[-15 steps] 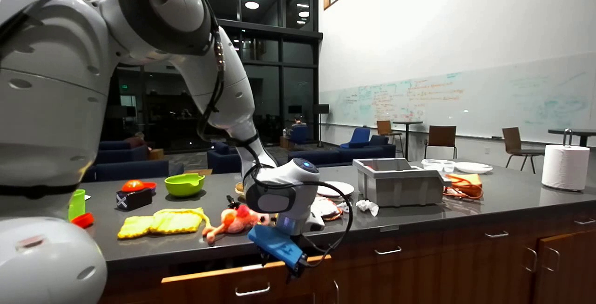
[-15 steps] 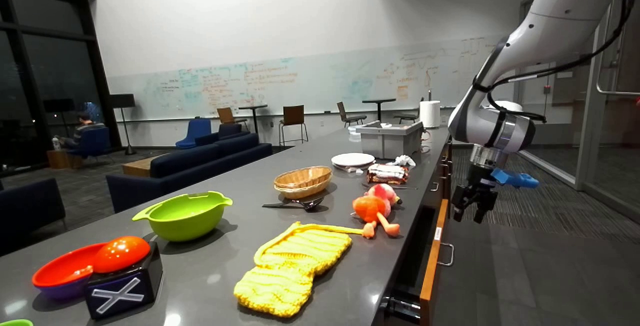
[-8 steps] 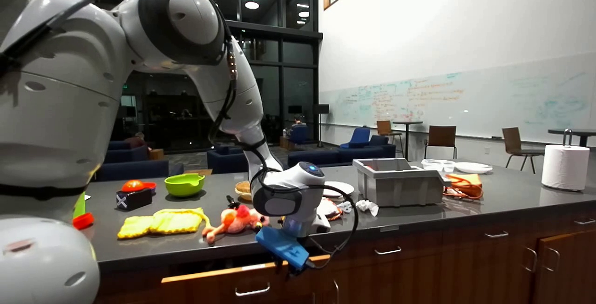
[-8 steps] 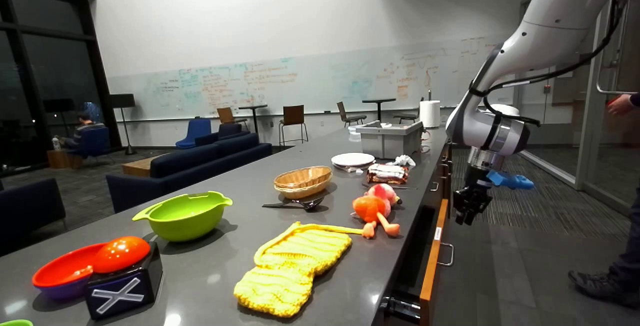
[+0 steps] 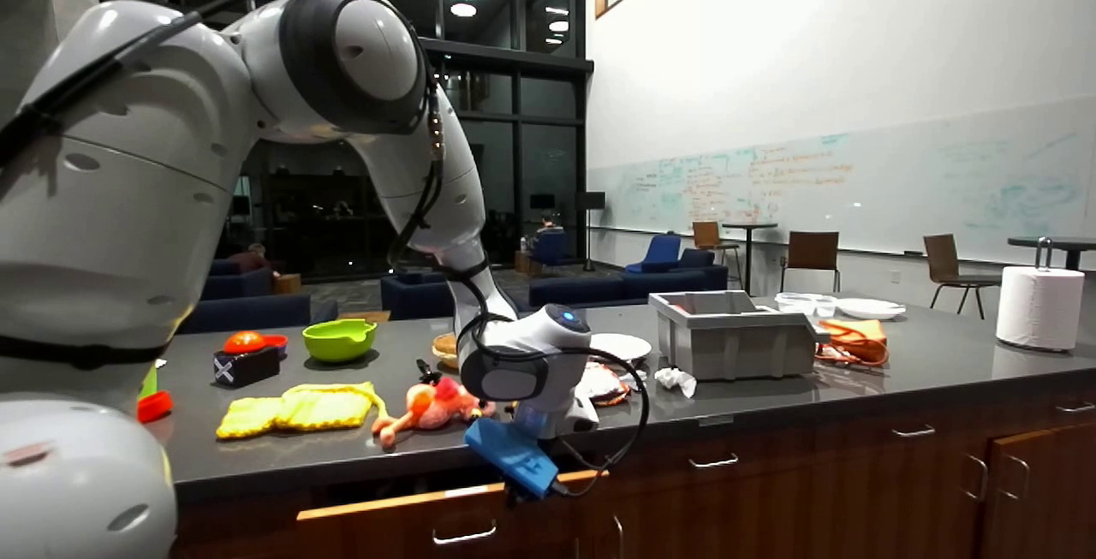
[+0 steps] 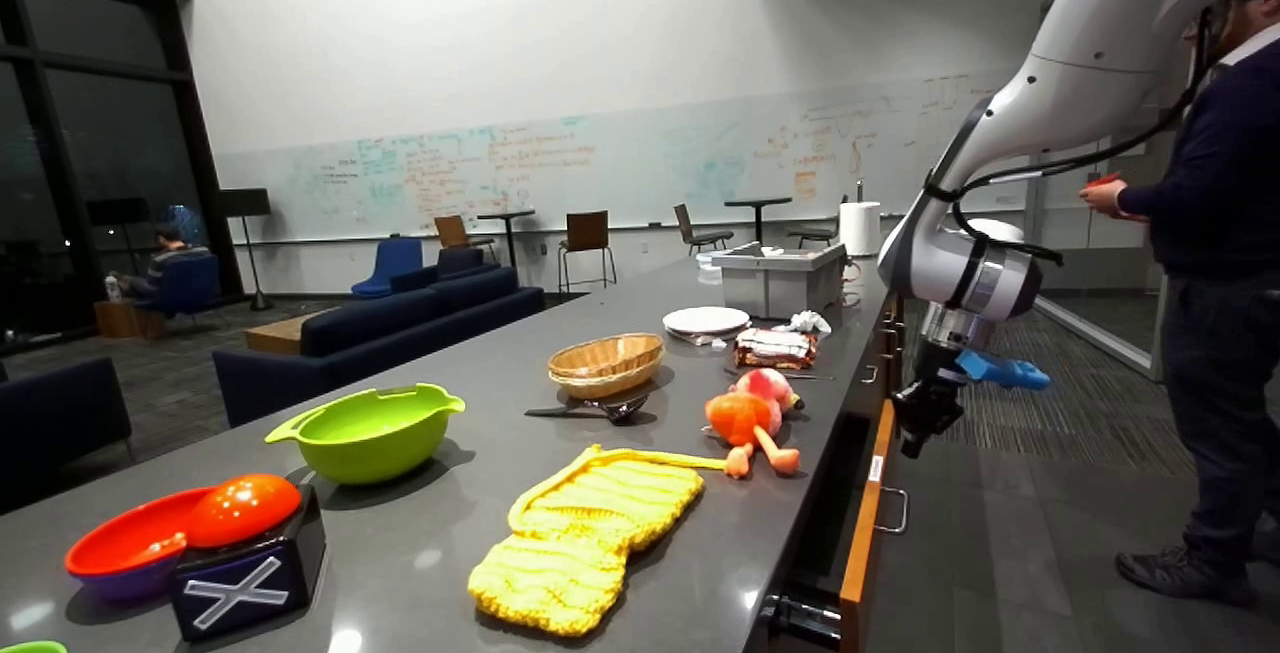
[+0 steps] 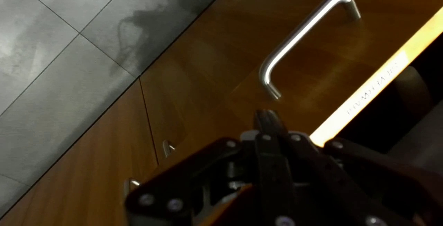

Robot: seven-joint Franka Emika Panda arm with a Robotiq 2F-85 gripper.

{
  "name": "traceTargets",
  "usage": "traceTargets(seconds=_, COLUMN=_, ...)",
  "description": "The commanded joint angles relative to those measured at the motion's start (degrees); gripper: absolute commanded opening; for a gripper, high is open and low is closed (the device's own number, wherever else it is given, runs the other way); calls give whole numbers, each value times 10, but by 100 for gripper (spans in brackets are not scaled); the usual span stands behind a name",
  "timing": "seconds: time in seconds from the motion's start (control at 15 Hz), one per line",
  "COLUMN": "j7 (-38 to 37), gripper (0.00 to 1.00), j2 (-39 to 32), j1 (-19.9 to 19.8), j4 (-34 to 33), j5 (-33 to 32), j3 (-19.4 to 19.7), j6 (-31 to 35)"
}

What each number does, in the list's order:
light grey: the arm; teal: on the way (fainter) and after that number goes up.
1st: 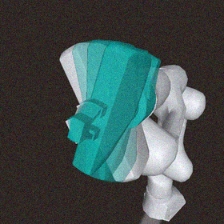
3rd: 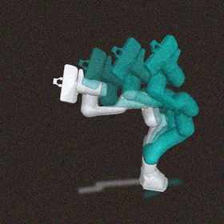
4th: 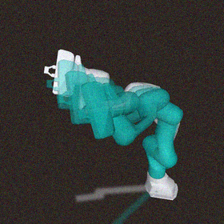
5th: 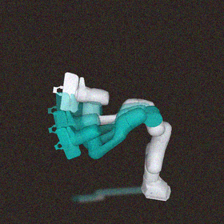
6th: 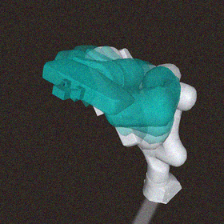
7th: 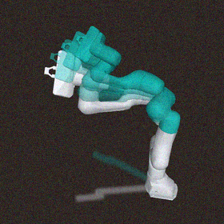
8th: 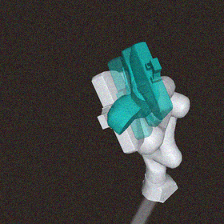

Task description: Close the open drawer.

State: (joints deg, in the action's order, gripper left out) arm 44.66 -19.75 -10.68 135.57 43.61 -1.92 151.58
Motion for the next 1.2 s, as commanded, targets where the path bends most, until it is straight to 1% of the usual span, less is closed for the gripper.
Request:
traceTargets(seconds=0.0, j7=14, gripper=0, j2=-17, j1=-16, j4=-14, j5=25, j3=-18, j6=8)
traceTargets(seconds=0.33, j7=18, gripper=0, j2=-42, j1=-22, j4=-31, j5=62, j3=-31, j6=7)
traceTargets(seconds=0.47, j7=24, gripper=0, j2=-49, j1=-25, j4=-37, j5=89, j3=-39, j6=5)
traceTargets(seconds=0.87, j7=76, gripper=0, j2=-55, j1=-23, j4=-47, j5=189, j3=-58, j6=7)
traceTargets(seconds=1.13, j7=104, gripper=0, j2=-57, j1=-19, j4=-51, j5=232, j3=-68, j6=8)
